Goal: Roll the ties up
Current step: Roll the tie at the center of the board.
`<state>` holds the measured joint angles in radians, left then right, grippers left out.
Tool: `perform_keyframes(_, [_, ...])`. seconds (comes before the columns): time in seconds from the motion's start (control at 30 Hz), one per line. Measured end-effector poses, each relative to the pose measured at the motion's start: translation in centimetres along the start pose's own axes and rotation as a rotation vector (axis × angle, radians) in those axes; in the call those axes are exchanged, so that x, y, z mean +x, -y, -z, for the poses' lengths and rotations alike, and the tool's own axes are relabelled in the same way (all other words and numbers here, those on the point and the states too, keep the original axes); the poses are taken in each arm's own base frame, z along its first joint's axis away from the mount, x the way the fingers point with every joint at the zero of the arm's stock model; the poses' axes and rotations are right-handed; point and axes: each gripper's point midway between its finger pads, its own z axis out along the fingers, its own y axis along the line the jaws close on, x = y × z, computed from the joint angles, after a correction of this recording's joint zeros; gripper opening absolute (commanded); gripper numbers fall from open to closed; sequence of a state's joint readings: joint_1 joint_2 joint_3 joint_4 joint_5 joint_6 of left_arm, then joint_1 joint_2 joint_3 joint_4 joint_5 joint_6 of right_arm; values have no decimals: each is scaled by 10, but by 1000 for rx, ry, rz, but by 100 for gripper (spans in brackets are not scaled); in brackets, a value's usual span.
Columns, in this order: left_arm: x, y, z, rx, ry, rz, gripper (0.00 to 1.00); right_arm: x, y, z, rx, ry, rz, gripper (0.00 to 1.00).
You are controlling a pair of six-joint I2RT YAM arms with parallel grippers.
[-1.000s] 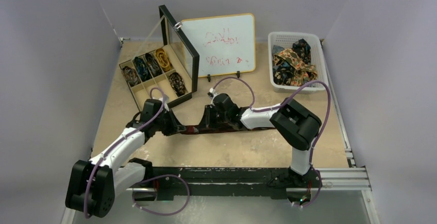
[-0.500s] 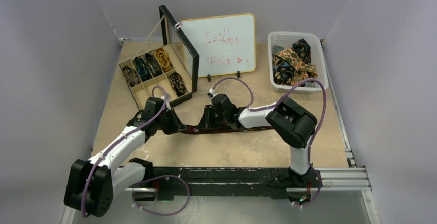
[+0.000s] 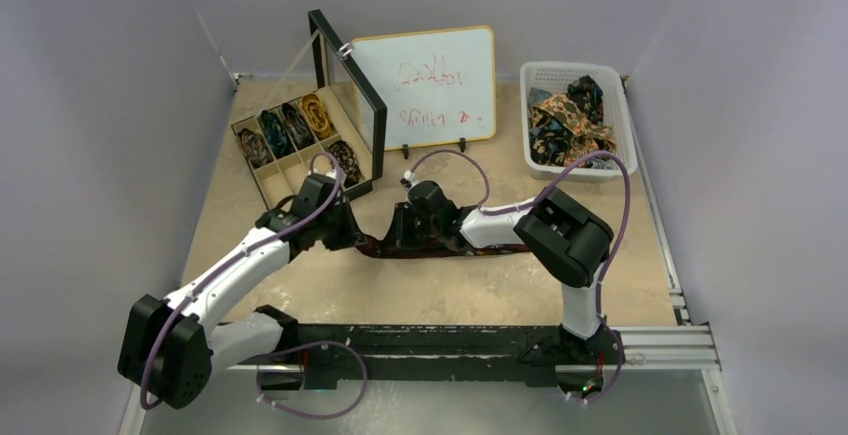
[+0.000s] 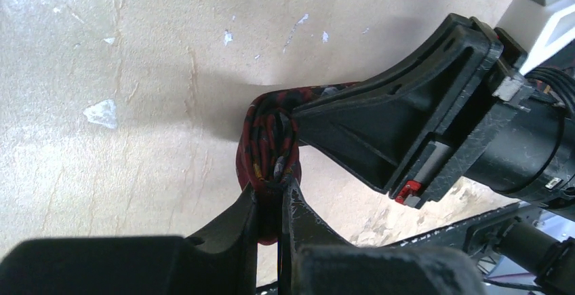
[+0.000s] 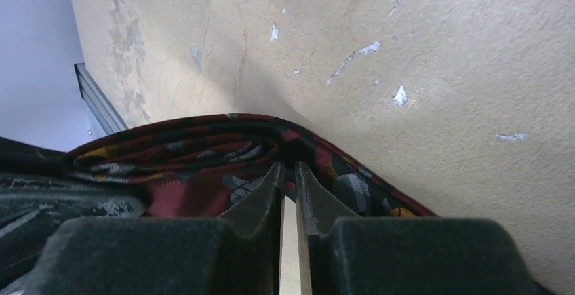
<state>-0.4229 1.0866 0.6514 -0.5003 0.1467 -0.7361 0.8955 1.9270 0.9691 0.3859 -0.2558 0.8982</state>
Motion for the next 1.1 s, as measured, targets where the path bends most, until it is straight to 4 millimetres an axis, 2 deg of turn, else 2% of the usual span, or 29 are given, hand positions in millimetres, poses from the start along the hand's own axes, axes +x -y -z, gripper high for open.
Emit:
perform_keyframes(0.23, [0,8,4,-112,15,-101,0,-2,-3,2,14,-3,-15,14])
perform_keyframes(0.4, [0,2,5,-184,29,-139,0,-12,-13,20,23,41,-22,13])
perform_keyframes(0.5, [0,1,6,-210,43,-160,0,-18,-19,23,10,67,-16,13])
perform_keyframes(0.83, [-6,15,1,-250,57,-224,0,-6,-8,0,16,13,-37,10])
perform_keyframes(1.1, [-4,19,1,-308,59,-286,0,-13,-21,-11,-21,1,-31,9])
